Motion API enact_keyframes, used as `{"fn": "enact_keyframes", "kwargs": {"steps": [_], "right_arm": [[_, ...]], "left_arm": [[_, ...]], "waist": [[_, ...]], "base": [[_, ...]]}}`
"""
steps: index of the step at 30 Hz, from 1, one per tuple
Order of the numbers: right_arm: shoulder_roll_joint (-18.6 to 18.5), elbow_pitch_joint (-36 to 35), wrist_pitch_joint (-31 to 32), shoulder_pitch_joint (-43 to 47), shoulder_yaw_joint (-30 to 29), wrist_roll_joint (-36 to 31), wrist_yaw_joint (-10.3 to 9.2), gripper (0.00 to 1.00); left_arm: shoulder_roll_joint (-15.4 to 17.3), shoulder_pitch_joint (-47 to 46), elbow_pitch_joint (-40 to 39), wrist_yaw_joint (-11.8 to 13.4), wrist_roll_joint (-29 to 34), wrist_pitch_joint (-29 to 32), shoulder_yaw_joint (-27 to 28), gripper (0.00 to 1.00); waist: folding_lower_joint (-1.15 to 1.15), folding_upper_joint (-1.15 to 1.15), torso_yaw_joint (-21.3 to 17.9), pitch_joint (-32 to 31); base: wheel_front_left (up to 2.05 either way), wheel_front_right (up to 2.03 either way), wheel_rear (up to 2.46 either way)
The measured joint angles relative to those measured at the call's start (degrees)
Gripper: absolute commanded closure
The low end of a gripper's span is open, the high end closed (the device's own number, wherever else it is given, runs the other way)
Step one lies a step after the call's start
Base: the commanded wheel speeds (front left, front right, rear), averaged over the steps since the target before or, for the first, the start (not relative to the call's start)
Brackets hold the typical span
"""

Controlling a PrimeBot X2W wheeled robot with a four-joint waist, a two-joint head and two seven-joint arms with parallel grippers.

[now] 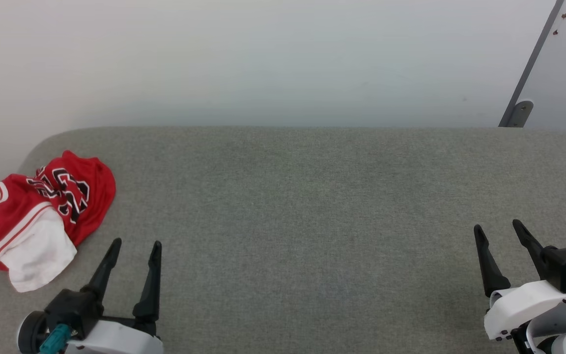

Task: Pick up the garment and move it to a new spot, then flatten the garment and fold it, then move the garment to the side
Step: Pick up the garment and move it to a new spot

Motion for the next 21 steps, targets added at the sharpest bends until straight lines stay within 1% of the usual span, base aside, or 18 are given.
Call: {"fn": "enact_keyframes", "kwargs": {"steps": [5,9,14,21], "right_arm": [[0.00,-0.25,-0.07,0.05,-0.03,0.03,0.00,0.00],[0.09,-0.42,0.03,0.65,-0.13,-0.02,0.00,0.00],[0.00,-0.32,0.29,0.87,0.70,0.31,0.00,0.00],[0.00,0.12,0.54,0.85,4.11,1.77,0.00,0.00]], "left_arm": [[-0.27,-0.01,0.52,0.03,-0.51,-0.01,0.26,0.00],[-0.35,-0.06,1.27,0.22,-1.68,0.04,0.83,0.00],[-0.36,-0.16,1.85,1.14,-3.35,0.73,2.31,0.00],[-0.07,0.80,1.21,2.67,-5.13,2.58,4.13,0.00]], "waist": [[0.00,0.00,0.42,-0.16],[0.00,0.00,1.70,-0.53],[0.00,0.00,4.44,-1.24],[0.00,0.00,9.70,-2.57]], "base": [[0.00,0.00,0.00],[0.00,0.00,0.00],[0.00,0.00,0.00],[0.00,0.00,0.00]]}}
